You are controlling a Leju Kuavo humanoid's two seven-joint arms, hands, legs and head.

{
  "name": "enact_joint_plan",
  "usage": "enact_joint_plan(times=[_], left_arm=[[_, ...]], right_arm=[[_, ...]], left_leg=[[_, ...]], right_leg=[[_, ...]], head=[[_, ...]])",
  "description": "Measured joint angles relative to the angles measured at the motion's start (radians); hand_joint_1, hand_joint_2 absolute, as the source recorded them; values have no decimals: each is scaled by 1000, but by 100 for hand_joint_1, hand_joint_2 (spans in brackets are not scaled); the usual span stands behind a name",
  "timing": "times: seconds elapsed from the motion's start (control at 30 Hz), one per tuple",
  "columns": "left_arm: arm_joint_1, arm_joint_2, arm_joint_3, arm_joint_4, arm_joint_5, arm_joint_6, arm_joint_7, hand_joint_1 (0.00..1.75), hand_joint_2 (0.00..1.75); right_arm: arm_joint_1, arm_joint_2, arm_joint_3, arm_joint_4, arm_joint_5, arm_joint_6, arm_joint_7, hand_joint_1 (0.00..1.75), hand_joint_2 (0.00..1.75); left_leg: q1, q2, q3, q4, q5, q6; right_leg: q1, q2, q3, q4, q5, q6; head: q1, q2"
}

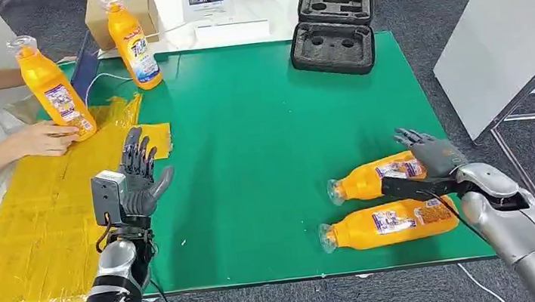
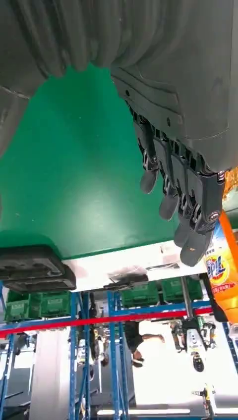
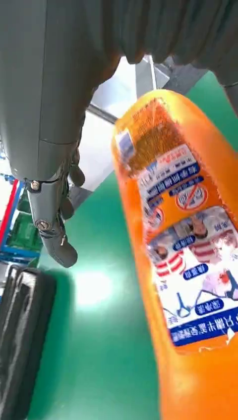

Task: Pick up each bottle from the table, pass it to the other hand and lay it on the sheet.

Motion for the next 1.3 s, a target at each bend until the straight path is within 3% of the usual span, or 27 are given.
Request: enact_joint_plan(times=[0.47, 0.8, 0.9, 0.93, 0.97, 1.0, 1.2, 1.3], left_arm=[[-4, -3, -3, 10, 10, -3, 5, 0, 175], [-39, -23, -28, 50, 25, -23, 14, 0, 175], [-43, -23, -32, 59, 30, -23, 14, 0, 175], [-44, -23, -33, 60, 30, -24, 14, 0, 175], [-46, -24, -34, 63, 32, -24, 14, 0, 175], [-48, -24, -34, 66, 33, -24, 14, 0, 175], [-56, -26, -39, 82, 44, -24, 13, 0, 175], [-59, -26, -46, 89, 51, -23, 12, 0, 175]], right_arm=[[-27, 39, 7, 113, 39, -32, -4, 0, 175], [-146, 139, 32, 337, 121, -85, 39, 3, 175], [-166, 154, 35, 375, 124, -88, 39, 42, 175], [-171, 157, 37, 384, 125, -88, 39, 86, 175], [-176, 159, 37, 394, 127, -88, 42, 96, 175], [-182, 163, 38, 407, 133, -90, 48, 126, 175], [-205, 185, 44, 465, 159, -121, 80, 148, 175], [-217, 194, 44, 486, 171, -130, 86, 171, 175]], left_leg=[[0, 0, 0, 0, 0, 0], [0, 0, 3, 0, 0, 0], [0, 1, 5, 0, 0, 0], [0, 1, 5, 0, -1, 0], [0, 1, 6, 0, -1, 0], [0, 1, 6, 0, -1, 0], [0, 0, 9, 0, -1, 0], [0, 0, 9, 0, -1, 0]], right_leg=[[0, 0, 0, 0, 0, 0], [0, 0, 3, 0, 0, 0], [0, 0, 4, 0, 0, 0], [0, 0, 5, 0, 0, 0], [0, 0, 5, 0, 0, 0], [0, 0, 5, 0, 0, 0], [0, 0, 8, 0, -1, 0], [0, 0, 9, 0, -1, 0]], head=[[0, 0], [0, 0], [0, 0], [0, 0], [0, 0], [0, 0], [0, 0], [0, 0]])
